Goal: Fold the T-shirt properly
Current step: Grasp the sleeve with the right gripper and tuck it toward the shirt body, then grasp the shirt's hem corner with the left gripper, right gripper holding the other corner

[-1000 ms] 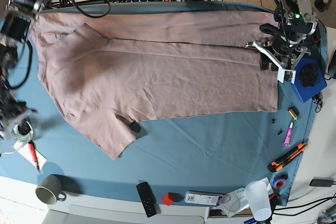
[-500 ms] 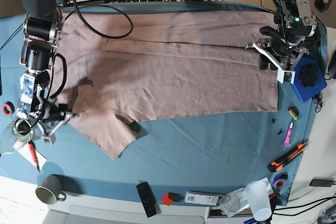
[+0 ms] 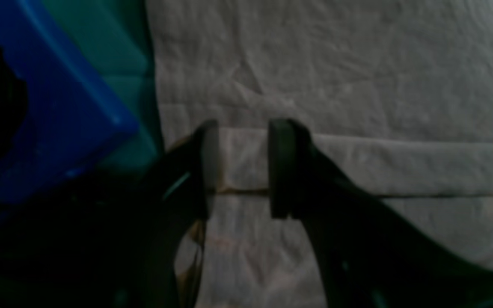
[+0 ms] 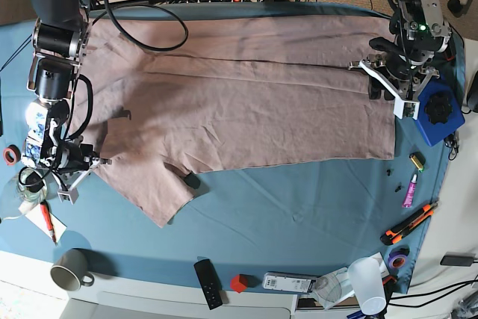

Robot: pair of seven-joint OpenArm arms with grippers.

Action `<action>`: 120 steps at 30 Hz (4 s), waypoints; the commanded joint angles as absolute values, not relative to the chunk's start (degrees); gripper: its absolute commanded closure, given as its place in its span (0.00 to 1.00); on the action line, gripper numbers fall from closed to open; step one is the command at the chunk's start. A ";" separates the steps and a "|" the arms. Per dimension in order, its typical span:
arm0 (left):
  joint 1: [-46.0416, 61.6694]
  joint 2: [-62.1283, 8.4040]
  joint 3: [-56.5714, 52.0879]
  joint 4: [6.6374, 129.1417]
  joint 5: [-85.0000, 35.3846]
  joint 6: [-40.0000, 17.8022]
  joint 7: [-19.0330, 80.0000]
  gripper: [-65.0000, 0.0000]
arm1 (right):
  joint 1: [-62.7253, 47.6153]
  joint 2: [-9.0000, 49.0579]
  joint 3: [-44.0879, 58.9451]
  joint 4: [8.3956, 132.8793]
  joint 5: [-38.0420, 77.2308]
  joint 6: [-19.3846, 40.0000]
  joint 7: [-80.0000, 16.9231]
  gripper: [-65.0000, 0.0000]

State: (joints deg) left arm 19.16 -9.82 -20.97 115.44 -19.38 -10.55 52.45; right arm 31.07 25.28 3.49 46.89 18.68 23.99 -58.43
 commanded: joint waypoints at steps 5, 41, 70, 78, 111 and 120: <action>18.87 -10.17 -21.12 116.44 -19.79 -10.59 51.40 0.69 | 31.07 26.89 3.49 51.90 20.47 24.71 -67.66 1.00; 19.07 -10.17 -21.12 116.44 -19.77 -10.61 51.68 0.69 | 6.74 35.14 24.86 81.89 48.64 35.79 -78.85 0.75; 19.03 -10.17 -21.12 116.44 -19.79 -10.59 51.57 0.69 | 36.88 29.74 7.22 44.95 27.44 29.65 -53.74 0.82; 19.05 -10.17 -21.15 116.44 -19.75 -10.61 51.59 0.69 | 35.83 23.79 7.22 44.49 16.40 22.96 -51.83 0.82; -11.44 -17.82 -21.15 80.77 -19.38 -17.87 52.25 0.56 | 34.94 25.71 7.22 44.51 27.62 34.28 -64.97 0.82; -12.08 -17.74 -21.12 73.84 -22.20 -17.89 55.51 0.56 | 34.94 25.67 7.22 44.51 27.64 34.22 -64.95 0.82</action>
State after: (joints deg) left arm -11.79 -17.54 -21.17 74.02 -22.41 -17.93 53.49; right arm 33.50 24.86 7.09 43.92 27.35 34.15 -64.69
